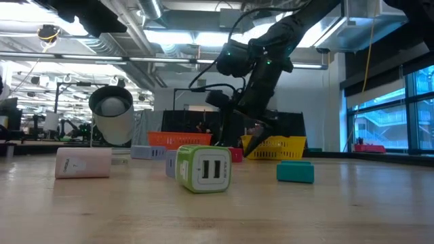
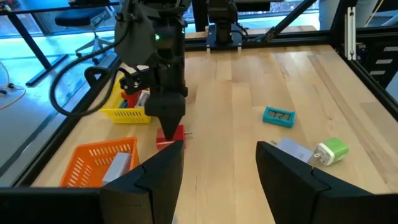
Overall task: Pick & Place Office items
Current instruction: Put the red charger adapter into the orange bin, then put the blue digital clock into the yellow bin
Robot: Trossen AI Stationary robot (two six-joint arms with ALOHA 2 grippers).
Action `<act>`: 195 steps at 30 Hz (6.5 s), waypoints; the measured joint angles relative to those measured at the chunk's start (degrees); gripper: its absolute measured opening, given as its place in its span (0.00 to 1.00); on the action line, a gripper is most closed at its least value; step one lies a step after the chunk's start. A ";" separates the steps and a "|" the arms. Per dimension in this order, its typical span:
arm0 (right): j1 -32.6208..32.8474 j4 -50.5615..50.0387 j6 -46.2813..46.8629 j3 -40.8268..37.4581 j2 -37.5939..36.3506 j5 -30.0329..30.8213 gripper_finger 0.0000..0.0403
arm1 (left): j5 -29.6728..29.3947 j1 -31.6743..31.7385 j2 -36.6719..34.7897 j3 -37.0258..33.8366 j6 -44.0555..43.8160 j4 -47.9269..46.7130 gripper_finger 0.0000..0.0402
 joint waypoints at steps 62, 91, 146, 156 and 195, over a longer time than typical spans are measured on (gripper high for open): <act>2.84 6.73 -3.64 0.00 2.78 -1.24 0.52 | 1.37 -0.02 0.05 0.00 -3.03 -0.65 0.49; 4.09 8.94 -15.08 -0.09 -12.69 8.41 0.51 | -0.61 0.00 0.30 0.00 -4.97 0.72 0.49; -8.32 36.39 -29.09 0.02 2.08 -8.19 0.51 | -1.49 0.11 6.20 0.00 -5.46 14.68 0.49; -9.19 36.15 -27.86 0.02 2.91 -8.95 0.51 | -0.23 0.10 6.20 0.00 -4.90 15.83 0.49; -8.66 36.02 -29.74 0.00 2.99 -6.61 0.73 | 1.26 0.11 6.20 0.02 -5.36 15.49 0.49</act>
